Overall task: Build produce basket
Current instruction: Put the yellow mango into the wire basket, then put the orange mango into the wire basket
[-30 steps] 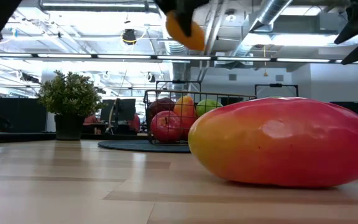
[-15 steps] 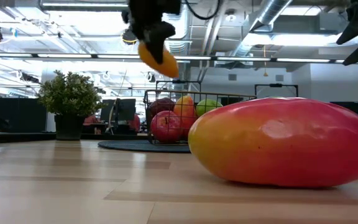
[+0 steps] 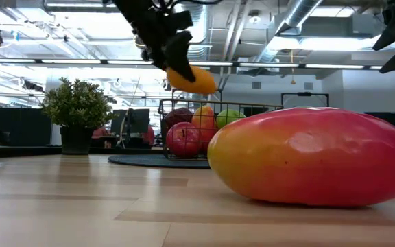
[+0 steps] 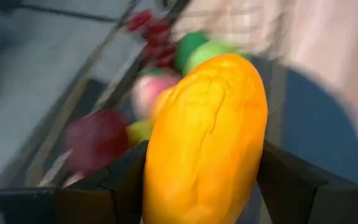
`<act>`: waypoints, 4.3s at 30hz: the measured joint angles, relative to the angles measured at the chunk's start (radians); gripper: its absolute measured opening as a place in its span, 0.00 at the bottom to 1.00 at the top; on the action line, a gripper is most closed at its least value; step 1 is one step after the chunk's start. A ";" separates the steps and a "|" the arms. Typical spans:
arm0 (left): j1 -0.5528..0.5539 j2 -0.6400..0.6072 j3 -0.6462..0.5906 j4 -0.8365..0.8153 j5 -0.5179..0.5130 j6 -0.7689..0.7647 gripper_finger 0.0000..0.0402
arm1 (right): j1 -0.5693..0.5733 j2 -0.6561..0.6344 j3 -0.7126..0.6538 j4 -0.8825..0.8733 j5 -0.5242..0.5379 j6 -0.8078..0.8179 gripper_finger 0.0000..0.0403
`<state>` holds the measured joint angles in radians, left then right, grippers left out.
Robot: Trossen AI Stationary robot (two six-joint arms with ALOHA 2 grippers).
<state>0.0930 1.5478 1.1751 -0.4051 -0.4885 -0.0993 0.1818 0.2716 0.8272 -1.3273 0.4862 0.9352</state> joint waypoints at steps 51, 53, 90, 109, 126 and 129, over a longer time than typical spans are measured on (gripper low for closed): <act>-0.107 0.053 0.137 0.101 0.538 -0.080 0.84 | 0.000 0.000 0.000 -0.005 -0.018 0.034 0.96; -0.175 0.055 0.136 0.095 0.540 -0.103 0.84 | 0.000 0.000 0.000 -0.005 -0.018 0.034 0.96; -0.603 0.441 0.108 0.576 0.059 -0.169 0.84 | 0.001 0.000 0.000 -0.004 -0.017 0.024 0.96; -0.604 0.696 0.218 0.575 0.144 -0.215 0.83 | 0.001 0.000 -0.001 -0.005 -0.017 0.000 0.96; -0.599 0.684 0.218 0.604 0.107 -0.306 0.64 | 0.001 0.000 -0.001 -0.005 -0.017 -0.005 0.96; -0.597 0.653 0.218 0.595 0.087 -0.306 0.66 | 0.001 0.000 -0.001 -0.006 -0.017 -0.005 0.96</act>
<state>-0.5045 2.2008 1.3930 0.1896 -0.4012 -0.4051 0.1825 0.2718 0.8265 -1.3330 0.4689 0.9306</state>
